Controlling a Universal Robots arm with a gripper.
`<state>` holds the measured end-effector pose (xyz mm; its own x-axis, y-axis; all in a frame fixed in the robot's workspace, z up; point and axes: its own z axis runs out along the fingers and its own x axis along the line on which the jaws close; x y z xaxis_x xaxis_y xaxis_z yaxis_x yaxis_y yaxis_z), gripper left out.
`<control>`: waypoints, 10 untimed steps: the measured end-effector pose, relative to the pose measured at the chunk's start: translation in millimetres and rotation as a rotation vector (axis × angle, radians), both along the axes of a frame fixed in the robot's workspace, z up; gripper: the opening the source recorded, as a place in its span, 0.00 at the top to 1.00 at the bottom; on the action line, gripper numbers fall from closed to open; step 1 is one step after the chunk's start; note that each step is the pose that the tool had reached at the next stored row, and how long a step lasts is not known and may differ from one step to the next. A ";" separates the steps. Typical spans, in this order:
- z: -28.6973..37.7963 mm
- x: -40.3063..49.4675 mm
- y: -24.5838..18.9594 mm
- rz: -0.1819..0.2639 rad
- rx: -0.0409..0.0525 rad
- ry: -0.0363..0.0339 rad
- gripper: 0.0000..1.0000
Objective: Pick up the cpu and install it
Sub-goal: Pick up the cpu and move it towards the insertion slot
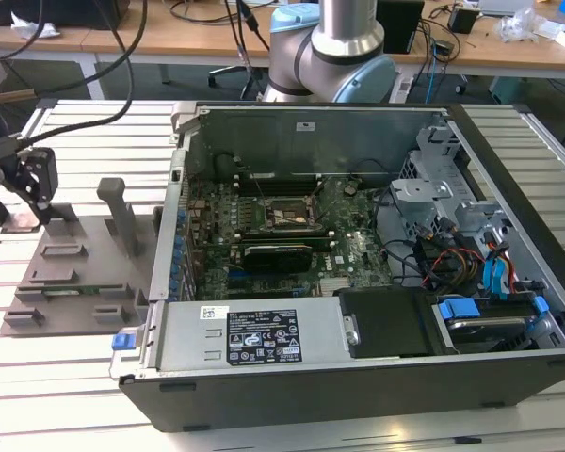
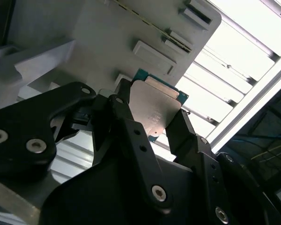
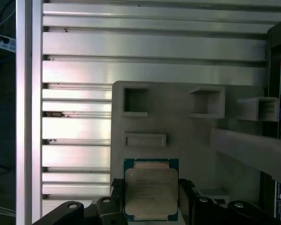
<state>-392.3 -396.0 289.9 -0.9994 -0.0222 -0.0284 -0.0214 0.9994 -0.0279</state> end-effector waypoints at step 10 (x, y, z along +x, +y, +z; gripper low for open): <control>20.5 0.0 0.0 0.000 -0.0001 0.0000 0.45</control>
